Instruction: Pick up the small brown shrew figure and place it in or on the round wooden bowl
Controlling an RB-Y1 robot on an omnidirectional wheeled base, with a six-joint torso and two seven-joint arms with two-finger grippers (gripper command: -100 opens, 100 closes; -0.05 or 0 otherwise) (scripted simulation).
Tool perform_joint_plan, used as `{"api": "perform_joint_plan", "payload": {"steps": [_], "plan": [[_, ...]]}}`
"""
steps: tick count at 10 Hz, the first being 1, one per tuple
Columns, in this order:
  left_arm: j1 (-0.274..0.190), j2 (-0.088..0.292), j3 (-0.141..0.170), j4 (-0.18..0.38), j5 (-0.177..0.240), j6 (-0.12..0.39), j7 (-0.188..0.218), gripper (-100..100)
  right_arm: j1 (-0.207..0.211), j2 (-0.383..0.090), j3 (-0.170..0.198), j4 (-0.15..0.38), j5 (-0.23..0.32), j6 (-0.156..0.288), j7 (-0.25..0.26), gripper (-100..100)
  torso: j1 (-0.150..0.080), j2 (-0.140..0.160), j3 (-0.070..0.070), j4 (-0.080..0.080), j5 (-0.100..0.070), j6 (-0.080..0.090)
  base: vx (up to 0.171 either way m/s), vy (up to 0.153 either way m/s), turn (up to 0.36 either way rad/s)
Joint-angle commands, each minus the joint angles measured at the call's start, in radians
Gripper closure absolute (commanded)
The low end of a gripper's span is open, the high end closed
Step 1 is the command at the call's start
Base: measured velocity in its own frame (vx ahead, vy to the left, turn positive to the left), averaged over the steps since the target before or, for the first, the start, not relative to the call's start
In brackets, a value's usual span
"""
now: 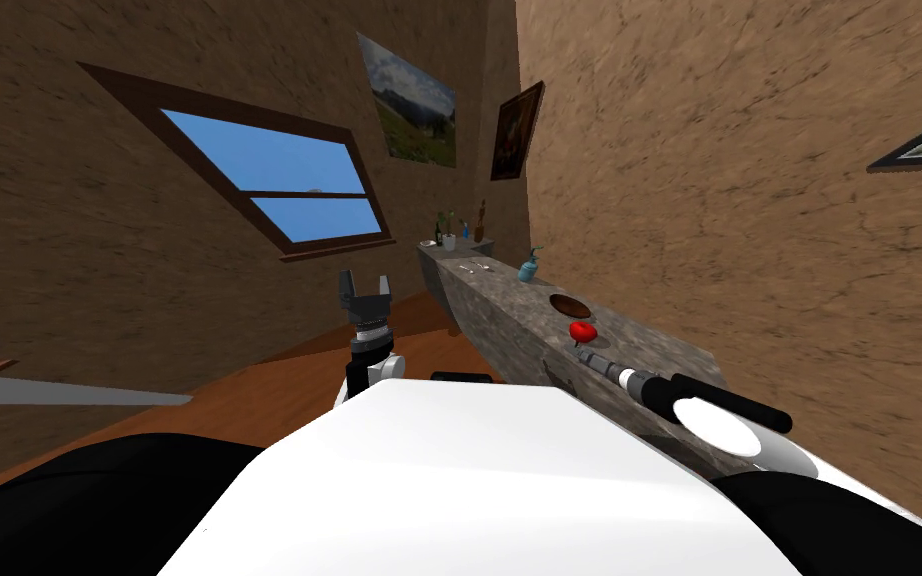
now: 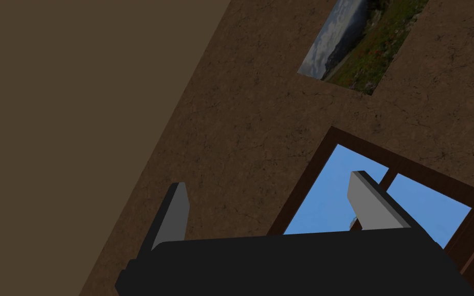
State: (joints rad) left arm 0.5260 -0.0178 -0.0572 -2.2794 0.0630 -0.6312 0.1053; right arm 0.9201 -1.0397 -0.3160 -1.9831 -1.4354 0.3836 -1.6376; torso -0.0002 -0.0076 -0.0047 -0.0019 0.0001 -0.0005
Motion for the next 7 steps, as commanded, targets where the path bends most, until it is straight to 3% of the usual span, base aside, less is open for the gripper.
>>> {"api": "perform_joint_plan", "payload": {"steps": [1,2,4,7], "plan": [[0.0,0.0,0.0,0.0,0.0,0.0,0.0,0,0.031,-0.036,-0.008,0.036,-0.05,0.027,-0.031,-100,0.0,0.0,0.0,0.0,0.0,0.0,0.13,0.018,-0.027],[0.0,0.0,0.0,0.0,0.0,0.0,0.0,0,0.031,-0.036,-0.008,0.036,-0.053,0.027,-0.031,-100,0.0,-0.001,0.0,0.0,0.0,0.0,0.11,0.013,-0.024],[0.0,0.0,0.0,0.0,0.0,0.0,0.0,0,0.089,-0.086,-0.024,0.082,-0.113,0.071,-0.094,-100,0.0,0.0,0.0,0.0,0.0,0.0,0.162,0.01,-0.047],[0.0,0.0,0.0,0.0,0.0,0.0,0.0,0,0.116,-0.108,-0.031,0.104,-0.14,0.09,-0.134,-100,-0.001,-0.001,-0.001,0.0,0.0,0.0,0.122,0.003,-0.02]]}}
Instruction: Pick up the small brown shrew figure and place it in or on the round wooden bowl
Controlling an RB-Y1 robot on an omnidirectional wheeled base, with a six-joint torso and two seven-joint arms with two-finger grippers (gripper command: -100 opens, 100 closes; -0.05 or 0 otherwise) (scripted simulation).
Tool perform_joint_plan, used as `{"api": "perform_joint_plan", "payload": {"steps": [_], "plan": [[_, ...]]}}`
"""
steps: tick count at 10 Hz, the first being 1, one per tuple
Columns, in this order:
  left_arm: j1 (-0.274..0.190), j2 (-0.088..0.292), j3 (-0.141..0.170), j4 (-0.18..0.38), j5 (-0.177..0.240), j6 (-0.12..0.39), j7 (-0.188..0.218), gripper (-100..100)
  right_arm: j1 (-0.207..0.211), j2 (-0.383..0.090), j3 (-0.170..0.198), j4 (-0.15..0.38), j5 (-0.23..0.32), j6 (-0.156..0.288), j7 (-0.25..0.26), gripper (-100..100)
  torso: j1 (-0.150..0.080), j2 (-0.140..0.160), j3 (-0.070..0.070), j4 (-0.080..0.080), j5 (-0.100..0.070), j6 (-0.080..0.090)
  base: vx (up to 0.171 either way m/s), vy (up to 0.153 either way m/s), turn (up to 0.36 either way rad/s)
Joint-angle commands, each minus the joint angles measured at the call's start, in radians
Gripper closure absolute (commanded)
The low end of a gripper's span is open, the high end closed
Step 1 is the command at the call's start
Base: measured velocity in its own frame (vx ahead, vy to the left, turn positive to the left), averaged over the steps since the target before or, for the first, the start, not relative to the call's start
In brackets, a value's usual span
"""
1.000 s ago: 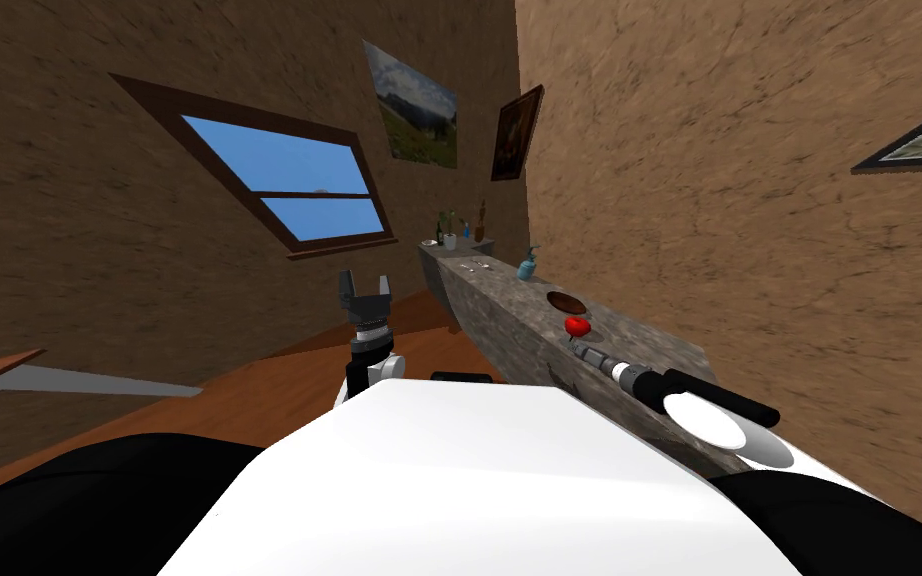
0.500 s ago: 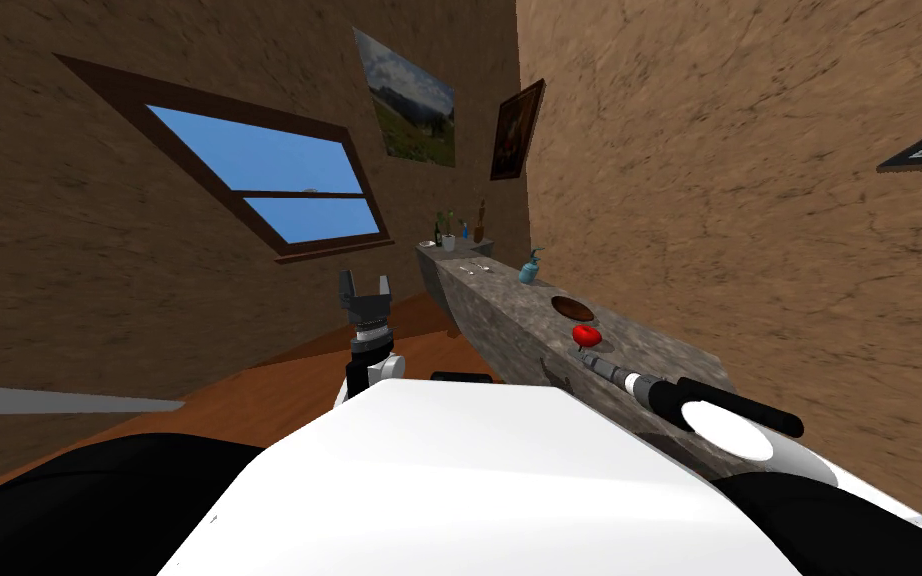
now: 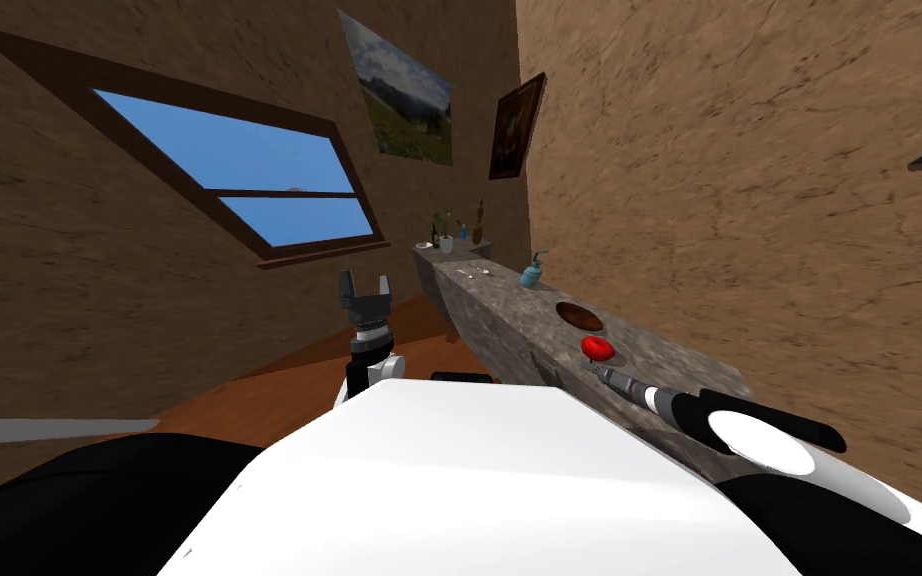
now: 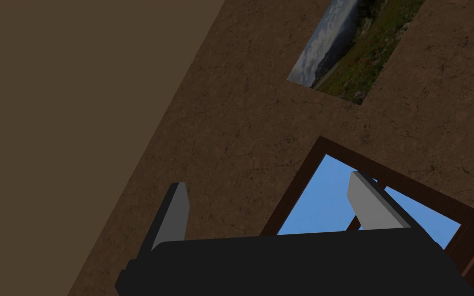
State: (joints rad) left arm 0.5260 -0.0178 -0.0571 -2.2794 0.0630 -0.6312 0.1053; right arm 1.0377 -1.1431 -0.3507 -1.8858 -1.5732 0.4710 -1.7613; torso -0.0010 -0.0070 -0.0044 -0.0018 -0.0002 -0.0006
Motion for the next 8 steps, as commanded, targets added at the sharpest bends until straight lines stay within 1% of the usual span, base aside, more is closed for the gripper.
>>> {"api": "perform_joint_plan", "payload": {"steps": [1,4,5,6,7,8], "plan": [[0.0,0.0,0.0,0.0,0.0,0.0,0.0,0,0.024,-0.025,-0.003,0.027,-0.026,0.019,-0.039,-100,0.0,0.0,0.0,0.0,0.0,0.0,0.105,-0.002,-0.026],[0.0,0.0,0.0,0.0,0.0,0.0,0.0,0,0.083,-0.075,-0.02,0.076,-0.078,0.056,-0.102,-100,-0.002,-0.004,-0.002,-0.001,0.0,0.0,0.168,-0.009,-0.036],[0.0,0.0,0.0,0.0,0.0,0.0,0.0,0,0.095,-0.086,-0.024,0.087,-0.089,0.063,-0.116,-100,0.0,-0.004,-0.002,-0.001,0.0,0.0,0.154,-0.005,-0.019],[0.0,0.0,0.0,0.0,0.0,0.0,0.0,0,0.089,-0.078,-0.02,0.075,-0.076,0.054,-0.109,-100,-0.001,-0.003,-0.002,-0.001,0.0,0.0,0.066,-0.007,0.0],[0.0,0.0,0.0,0.0,0.0,0.0,0.0,0,0.091,-0.079,-0.022,0.076,-0.078,0.056,-0.113,0,-0.001,0.001,0.0,0.0,0.0,0.0,0.013,-0.001,0.003],[0.0,0.0,0.0,0.0,0.0,0.0,0.0,0,0.07,-0.047,0.005,0.093,-0.064,0.05,-0.09,-100,-0.001,0.005,0.003,0.001,0.0,0.0,0.034,0.001,0.042]]}}
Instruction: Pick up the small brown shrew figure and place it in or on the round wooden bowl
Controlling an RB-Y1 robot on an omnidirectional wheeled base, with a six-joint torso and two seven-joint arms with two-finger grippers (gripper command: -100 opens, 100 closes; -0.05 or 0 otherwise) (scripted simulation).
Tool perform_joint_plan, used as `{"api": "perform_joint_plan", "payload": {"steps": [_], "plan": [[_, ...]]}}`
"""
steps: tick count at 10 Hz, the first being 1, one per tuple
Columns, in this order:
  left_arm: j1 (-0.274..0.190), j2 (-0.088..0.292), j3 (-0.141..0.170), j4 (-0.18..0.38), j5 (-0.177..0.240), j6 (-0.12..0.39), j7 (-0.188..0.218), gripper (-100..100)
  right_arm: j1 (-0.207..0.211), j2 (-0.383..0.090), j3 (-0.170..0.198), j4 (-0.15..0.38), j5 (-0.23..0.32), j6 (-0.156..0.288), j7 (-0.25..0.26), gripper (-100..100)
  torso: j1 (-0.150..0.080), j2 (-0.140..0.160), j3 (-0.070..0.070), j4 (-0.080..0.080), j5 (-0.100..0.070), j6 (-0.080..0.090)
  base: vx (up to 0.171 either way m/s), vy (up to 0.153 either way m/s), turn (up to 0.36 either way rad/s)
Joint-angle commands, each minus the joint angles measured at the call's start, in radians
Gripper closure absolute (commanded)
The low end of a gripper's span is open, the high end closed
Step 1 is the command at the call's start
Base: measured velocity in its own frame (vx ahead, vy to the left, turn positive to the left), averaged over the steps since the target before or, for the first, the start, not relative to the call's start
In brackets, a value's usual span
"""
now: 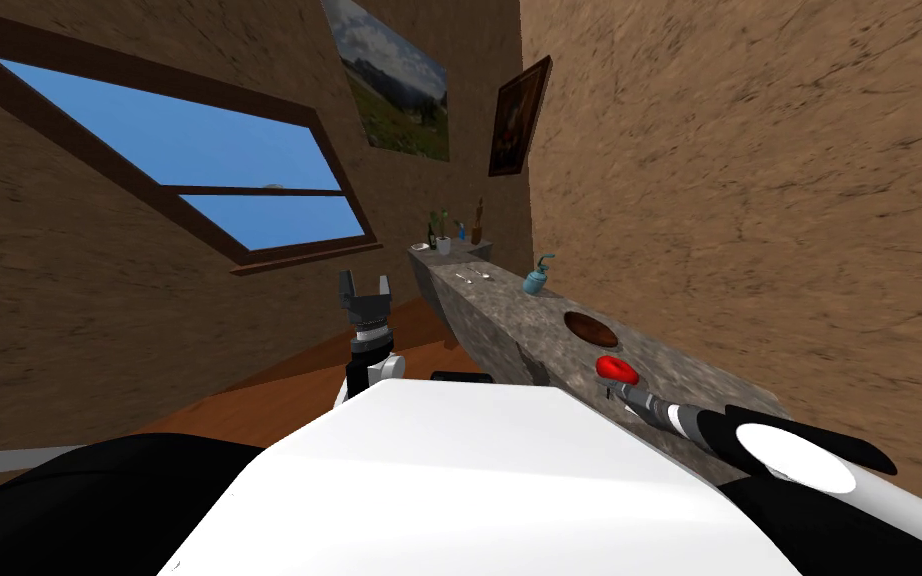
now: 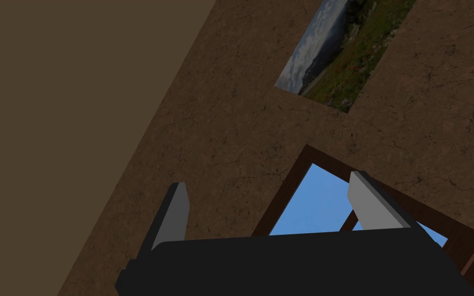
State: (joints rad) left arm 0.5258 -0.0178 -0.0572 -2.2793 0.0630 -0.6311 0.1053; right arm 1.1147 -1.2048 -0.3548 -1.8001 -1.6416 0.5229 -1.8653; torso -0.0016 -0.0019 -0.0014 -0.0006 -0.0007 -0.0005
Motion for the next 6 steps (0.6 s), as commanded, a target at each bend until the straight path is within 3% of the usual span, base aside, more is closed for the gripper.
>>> {"api": "perform_joint_plan", "payload": {"steps": [1,2,3,4,6], "plan": [[0.0,0.0,0.0,0.0,0.0,0.0,0.0,0,-0.015,0.028,0.02,0.015,0.01,-0.005,0.023,-100,0.0,0.0,0.0,0.0,0.0,0.0,0.047,-0.005,0.043],[0.0,0.0,0.0,0.0,0.0,0.0,0.0,0,-0.028,0.048,0.036,0.025,0.018,-0.009,0.036,-100,0.0,0.0,0.0,0.0,0.0,0.0,0.046,-0.003,0.031],[0.0,0.0,0.0,0.0,0.0,0.0,0.0,0,-0.021,0.036,0.026,0.019,0.012,-0.005,0.028,-100,0.0,0.0,0.0,0.0,0.0,0.0,0.002,0.006,-0.011],[0.0,0.0,0.0,0.0,0.0,0.0,0.0,0,-0.022,0.038,0.028,0.02,0.013,-0.006,0.03,100,0.0,0.002,0.001,0.0,0.0,0.0,0.0,0.0,0.0],[0.0,0.0,0.0,0.0,0.0,0.0,0.0,0,-0.021,0.038,0.028,0.022,0.014,-0.006,0.03,100,0.001,0.002,0.001,0.001,0.0,-0.001,0.0,0.001,0.001]]}}
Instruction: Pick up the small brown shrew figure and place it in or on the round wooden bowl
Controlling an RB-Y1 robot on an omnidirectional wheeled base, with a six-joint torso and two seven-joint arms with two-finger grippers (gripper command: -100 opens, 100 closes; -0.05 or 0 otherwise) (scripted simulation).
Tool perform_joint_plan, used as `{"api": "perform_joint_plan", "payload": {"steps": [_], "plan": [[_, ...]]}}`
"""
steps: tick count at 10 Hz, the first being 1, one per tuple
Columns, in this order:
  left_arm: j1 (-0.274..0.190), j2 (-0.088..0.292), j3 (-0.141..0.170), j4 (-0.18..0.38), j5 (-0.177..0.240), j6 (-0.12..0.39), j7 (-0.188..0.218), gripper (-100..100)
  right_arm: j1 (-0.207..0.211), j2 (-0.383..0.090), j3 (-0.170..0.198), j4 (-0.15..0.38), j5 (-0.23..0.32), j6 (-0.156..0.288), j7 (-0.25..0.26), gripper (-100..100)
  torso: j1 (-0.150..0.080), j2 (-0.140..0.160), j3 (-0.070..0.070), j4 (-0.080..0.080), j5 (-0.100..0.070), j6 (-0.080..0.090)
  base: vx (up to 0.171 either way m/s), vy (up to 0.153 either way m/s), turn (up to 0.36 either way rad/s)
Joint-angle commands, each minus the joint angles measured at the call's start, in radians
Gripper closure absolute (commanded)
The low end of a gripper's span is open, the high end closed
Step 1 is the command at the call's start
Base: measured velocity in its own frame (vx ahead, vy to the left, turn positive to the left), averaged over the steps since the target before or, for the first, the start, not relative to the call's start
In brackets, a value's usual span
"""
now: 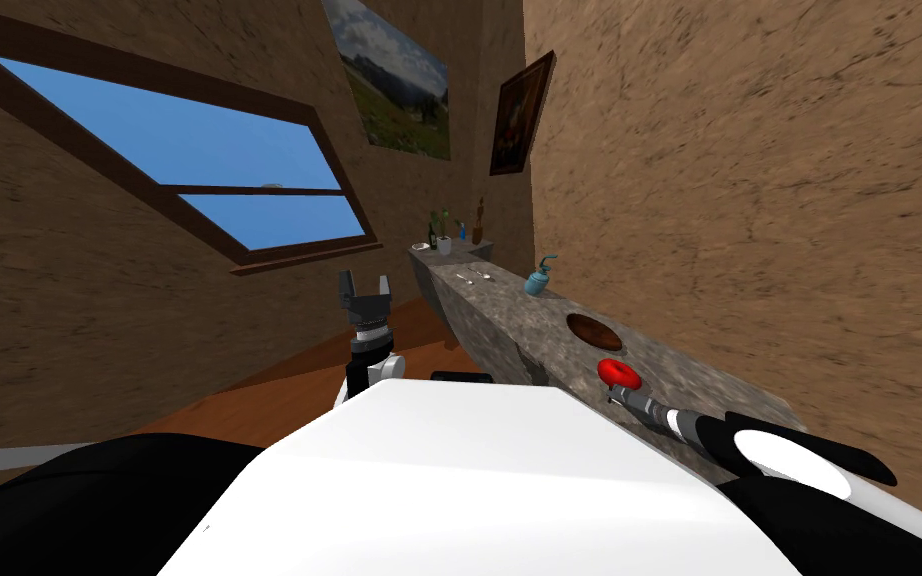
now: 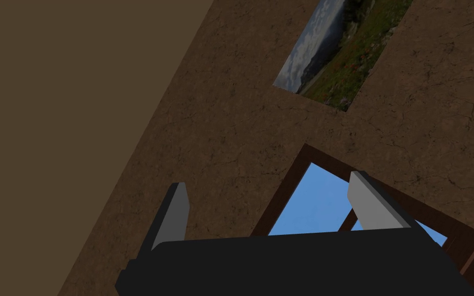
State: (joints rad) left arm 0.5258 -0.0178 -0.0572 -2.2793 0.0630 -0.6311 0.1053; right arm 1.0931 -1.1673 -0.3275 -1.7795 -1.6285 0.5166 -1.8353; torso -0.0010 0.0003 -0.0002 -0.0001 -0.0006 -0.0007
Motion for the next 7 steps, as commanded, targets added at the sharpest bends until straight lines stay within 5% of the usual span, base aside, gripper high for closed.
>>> {"api": "perform_joint_plan", "payload": {"steps": [1,2,3,4,6,7], "plan": [[0.0,0.0,0.0,0.0,0.0,0.0,0.0,0,0.0,0.0,0.0,0.0,0.0,0.0,0.0,100,0.0,0.0,0.0,0.0,0.0,0.0,0.0,0.0,0.0],[0.0,0.0,0.0,0.0,0.0,0.0,0.0,0,0.0,0.0,0.0,0.0,0.0,0.0,0.0,100,0.0,0.0,0.0,0.0,0.0,0.0,0.0,0.0,0.0],[0.0,0.0,0.0,0.0,0.0,0.0,0.0,0,0.0,0.0,0.0,0.0,0.0,0.0,0.0,0,0.0,0.0,0.0,0.0,0.0,0.0,0.0,0.0,0.0],[0.0,0.0,0.0,0.0,0.0,0.0,0.0,0,0.019,-0.029,-0.023,-0.016,-0.011,0.005,-0.021,100,0.0,0.0,0.0,0.0,0.0,0.0,-0.024,0.001,-0.041],[0.0,0.0,0.0,0.0,0.0,0.0,0.0,0,0.02,-0.039,-0.027,-0.018,-0.013,0.007,-0.027,100,0.001,0.003,0.002,0.001,0.001,0.0,-0.031,-0.002,-0.023],[0.0,0.0,0.0,0.0,0.0,0.0,0.0,0,0.021,-0.041,-0.03,-0.02,-0.014,0.007,-0.031,0,0.0,0.002,0.001,0.001,0.001,0.0,0.0,0.0,0.0]]}}
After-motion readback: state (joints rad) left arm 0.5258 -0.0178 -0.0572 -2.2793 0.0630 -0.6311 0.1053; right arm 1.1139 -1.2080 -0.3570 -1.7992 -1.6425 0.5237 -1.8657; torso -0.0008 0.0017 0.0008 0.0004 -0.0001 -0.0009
